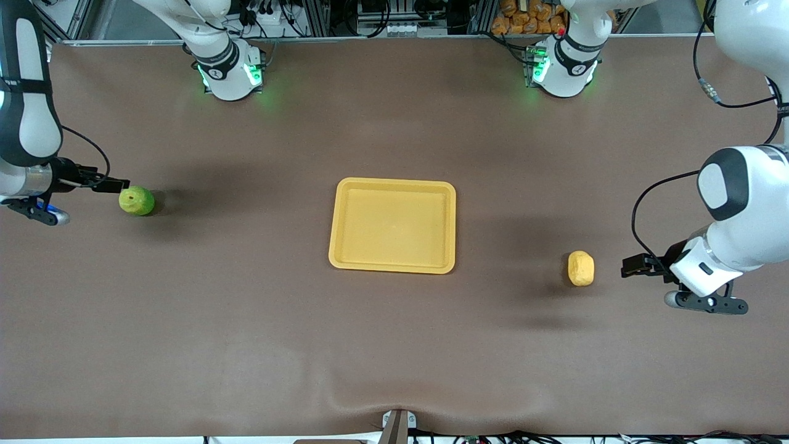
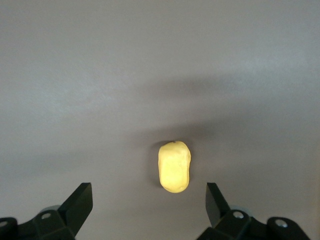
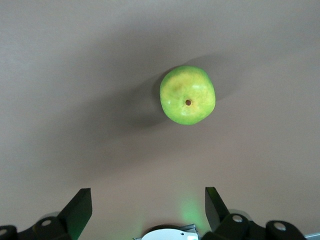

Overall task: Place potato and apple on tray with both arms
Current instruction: 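Move the right gripper to the green apple while the left gripper approaches the potato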

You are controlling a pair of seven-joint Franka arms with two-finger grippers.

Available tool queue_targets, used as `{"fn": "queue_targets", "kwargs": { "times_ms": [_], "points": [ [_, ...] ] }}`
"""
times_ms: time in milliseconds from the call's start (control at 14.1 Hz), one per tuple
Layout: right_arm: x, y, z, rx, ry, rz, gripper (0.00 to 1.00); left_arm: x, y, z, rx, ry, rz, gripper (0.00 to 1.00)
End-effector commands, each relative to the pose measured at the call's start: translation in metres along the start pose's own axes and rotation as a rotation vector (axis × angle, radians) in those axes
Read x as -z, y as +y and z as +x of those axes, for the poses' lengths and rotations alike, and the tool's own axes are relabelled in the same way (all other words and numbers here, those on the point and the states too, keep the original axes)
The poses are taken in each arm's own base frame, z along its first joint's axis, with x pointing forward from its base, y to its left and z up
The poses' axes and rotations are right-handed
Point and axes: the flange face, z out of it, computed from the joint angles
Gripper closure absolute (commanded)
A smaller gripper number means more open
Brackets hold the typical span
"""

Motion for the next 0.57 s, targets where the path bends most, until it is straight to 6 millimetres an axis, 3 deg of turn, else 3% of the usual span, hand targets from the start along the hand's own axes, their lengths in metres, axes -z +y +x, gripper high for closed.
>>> {"fn": "queue_targets", "kwargs": {
  "times_ms": [0,284,496],
  "points": [
    [-0.010,0.005,0.008,-0.001,0.007,-0.004,0.00,-0.028,0.000,0.001,-0.012,-0.047,-0.012,0.00],
    [-0.036,0.020,0.030,-0.029,0.033,0.004,0.00,-0.059,0.016,-0.001,-0.073,-0.122,0.031,0.00],
    [-0.050,0.026,0.041,-0.032,0.050,-0.008,0.00,-0.088,0.017,-0.004,-0.076,-0.167,0.020,0.00]
  ]
}}
